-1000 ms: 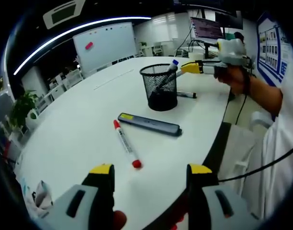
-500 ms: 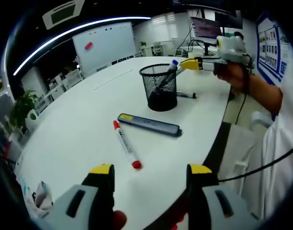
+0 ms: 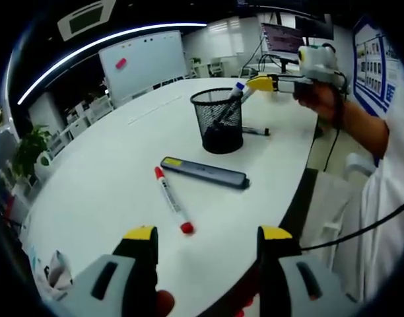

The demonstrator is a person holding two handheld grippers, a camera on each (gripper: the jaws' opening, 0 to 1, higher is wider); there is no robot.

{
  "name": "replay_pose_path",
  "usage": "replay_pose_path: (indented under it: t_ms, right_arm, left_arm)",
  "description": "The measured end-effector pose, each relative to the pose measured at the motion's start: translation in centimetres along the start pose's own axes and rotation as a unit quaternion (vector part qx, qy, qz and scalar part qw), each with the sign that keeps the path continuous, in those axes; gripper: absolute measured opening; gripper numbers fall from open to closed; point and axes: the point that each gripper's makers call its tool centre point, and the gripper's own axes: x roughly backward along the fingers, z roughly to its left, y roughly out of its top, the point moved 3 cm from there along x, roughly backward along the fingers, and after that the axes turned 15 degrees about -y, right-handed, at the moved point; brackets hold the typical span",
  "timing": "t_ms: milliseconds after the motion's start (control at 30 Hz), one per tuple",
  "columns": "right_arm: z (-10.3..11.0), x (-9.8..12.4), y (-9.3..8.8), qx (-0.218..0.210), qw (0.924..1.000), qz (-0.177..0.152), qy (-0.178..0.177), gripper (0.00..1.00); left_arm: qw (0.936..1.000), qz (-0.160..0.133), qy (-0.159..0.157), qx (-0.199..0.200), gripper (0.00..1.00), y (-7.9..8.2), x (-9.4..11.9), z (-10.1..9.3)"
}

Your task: Place the scattered laser pointers and whiteboard markers into the pen holder and stack the scattered paper cups together

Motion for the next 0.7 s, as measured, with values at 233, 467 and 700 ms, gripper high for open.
replay_pose_path:
  t_ms: [233, 467, 700]
  right_arm:
    - [0.3, 0.3, 0.9, 0.002, 1.0, -0.009, -0.002, 0.11]
    - [0.0, 0.1, 1.3, 0.001, 0.9999, -0.014, -0.001, 0.11]
    - [0.0, -0.1, 1.5, 0.0, 0.9999, -0.016, 0.003, 0.11]
  left_arm:
    - [1.0, 0.0, 0.0, 0.0, 0.61, 0.0, 0.0, 0.0]
    - [1.0, 0.0, 0.001, 0.001, 0.61, -0.1, 0.1, 0.0]
    - [1.0, 0.0, 0.0, 0.001, 0.61, -0.1, 0.0, 0.0]
